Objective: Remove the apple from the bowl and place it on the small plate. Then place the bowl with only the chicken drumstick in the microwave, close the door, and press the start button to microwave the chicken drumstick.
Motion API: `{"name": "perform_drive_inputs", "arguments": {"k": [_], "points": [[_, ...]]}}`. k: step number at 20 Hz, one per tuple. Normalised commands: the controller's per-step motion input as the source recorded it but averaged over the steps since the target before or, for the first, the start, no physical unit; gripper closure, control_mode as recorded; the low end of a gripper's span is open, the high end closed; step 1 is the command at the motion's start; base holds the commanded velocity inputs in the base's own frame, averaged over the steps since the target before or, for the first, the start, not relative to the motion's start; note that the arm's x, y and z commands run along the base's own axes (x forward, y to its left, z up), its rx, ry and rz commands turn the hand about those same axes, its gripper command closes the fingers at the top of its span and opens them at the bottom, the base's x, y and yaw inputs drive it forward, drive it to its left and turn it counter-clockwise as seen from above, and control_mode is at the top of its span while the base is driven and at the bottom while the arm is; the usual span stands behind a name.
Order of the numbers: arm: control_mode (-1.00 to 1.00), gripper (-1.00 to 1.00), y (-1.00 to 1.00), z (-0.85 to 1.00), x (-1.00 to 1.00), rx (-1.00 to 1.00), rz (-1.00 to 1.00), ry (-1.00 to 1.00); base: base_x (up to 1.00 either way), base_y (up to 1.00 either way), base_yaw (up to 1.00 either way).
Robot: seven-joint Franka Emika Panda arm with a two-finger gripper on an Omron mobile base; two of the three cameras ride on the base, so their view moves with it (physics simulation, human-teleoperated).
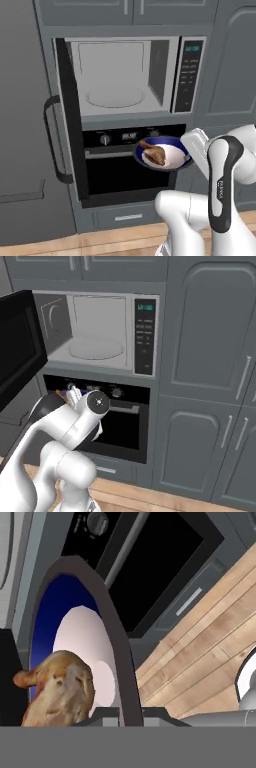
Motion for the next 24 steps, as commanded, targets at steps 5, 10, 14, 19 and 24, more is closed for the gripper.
{"name": "perform_drive_inputs", "arguments": {"k": [5, 10, 14, 19, 24], "points": [[1.00, 1.00, 0.00, 0.00, 0.00, 0.00, 0.00, 0.00, 0.43, 0.45, -0.13], [1.00, 1.00, 0.00, 0.00, 0.00, 0.00, 0.00, 0.00, 0.42, 0.25, -0.08], [1.00, 1.00, 0.00, 0.00, 0.00, 0.00, 0.00, 0.00, 0.37, 0.02, -0.02], [1.00, 1.00, 0.00, 0.00, 0.00, 0.00, 0.00, 0.00, 0.29, 0.04, 0.00], [1.00, 1.00, 0.00, 0.00, 0.00, 0.00, 0.00, 0.00, 0.06, 0.00, 0.02]]}}
